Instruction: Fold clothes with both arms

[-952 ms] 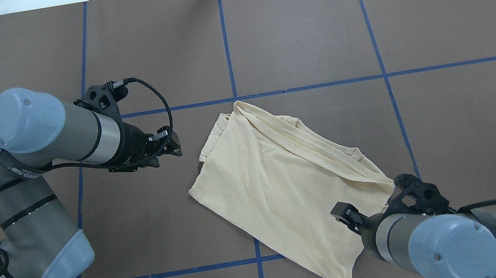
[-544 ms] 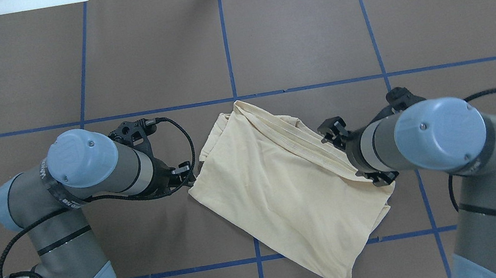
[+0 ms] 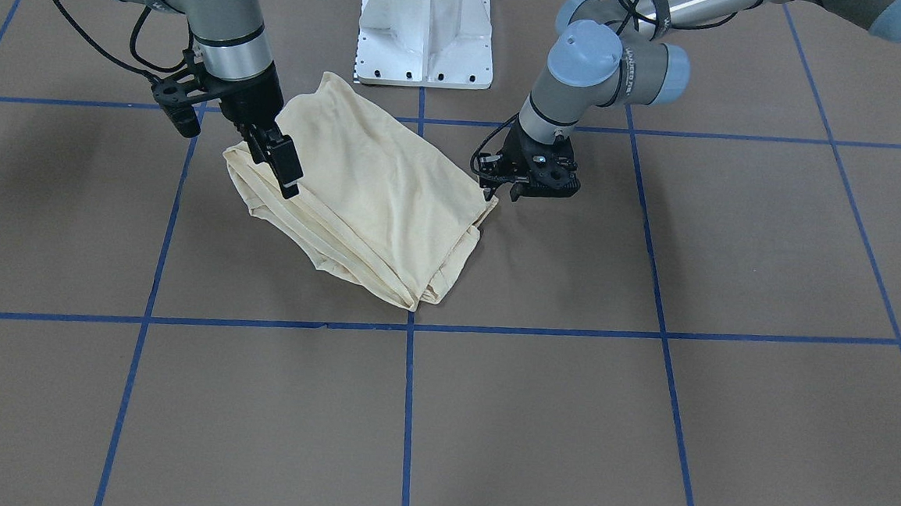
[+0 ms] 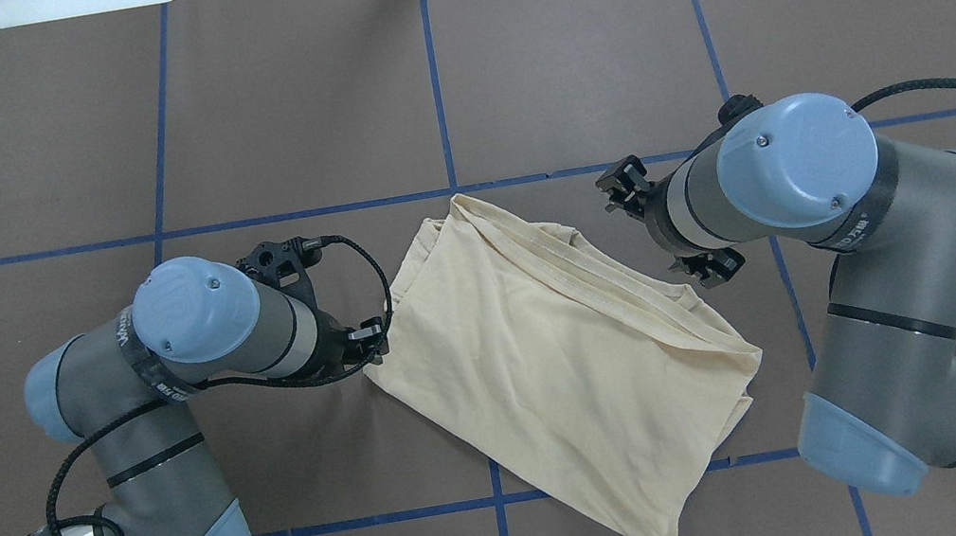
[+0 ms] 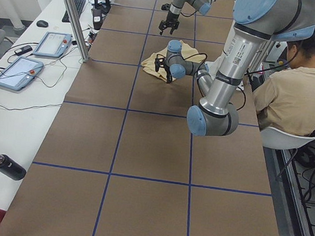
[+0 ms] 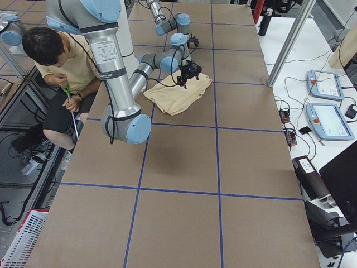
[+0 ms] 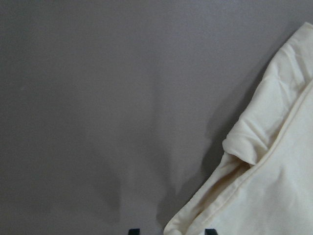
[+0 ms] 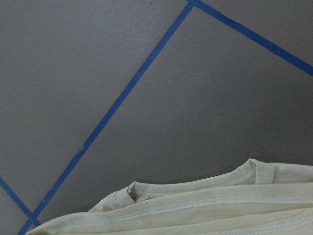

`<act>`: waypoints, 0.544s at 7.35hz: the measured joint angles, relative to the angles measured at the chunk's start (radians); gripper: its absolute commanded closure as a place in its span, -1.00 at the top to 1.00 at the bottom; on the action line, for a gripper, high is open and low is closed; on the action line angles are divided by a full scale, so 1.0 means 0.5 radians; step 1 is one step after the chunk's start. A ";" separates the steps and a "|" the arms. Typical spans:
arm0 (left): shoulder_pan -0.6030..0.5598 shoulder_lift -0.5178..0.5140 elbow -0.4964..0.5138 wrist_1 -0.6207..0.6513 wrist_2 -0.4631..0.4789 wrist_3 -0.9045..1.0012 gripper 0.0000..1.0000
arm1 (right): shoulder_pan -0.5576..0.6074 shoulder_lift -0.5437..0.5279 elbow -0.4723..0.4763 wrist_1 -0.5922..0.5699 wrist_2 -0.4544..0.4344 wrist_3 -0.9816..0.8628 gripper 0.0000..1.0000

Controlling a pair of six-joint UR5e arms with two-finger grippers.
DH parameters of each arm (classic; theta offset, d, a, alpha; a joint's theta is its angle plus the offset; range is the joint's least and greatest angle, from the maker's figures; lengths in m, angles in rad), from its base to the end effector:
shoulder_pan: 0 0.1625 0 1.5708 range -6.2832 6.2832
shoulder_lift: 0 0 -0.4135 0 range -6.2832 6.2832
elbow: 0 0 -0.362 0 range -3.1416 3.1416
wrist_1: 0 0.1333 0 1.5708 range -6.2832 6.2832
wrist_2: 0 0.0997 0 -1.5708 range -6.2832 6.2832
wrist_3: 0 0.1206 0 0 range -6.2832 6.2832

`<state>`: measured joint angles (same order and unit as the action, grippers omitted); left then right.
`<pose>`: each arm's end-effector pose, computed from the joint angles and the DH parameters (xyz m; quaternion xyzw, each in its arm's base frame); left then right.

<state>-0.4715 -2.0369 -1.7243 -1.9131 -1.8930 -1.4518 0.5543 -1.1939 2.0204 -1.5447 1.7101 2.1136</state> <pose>0.5193 -0.3715 0.3053 -0.0032 0.4783 -0.0804 0.8745 -0.4088 -0.3902 0.2842 -0.0610 -0.4129 0.4491 0.7900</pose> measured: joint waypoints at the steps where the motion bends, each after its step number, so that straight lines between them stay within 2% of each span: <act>1: 0.002 -0.008 0.022 -0.010 0.000 0.000 0.03 | 0.002 -0.001 -0.010 0.000 0.002 -0.004 1.00; 3: 0.005 -0.031 0.076 -0.040 0.000 -0.001 -0.03 | 0.009 -0.010 -0.020 0.001 0.005 -0.018 1.00; 4: 0.007 -0.038 0.089 -0.046 0.000 0.000 -0.21 | 0.011 -0.017 -0.021 0.001 0.004 -0.038 1.00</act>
<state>-0.4680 -2.0560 -1.6800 -1.9359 -1.8929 -1.4520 0.5597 -1.2022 2.0100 -1.5443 1.7120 2.0949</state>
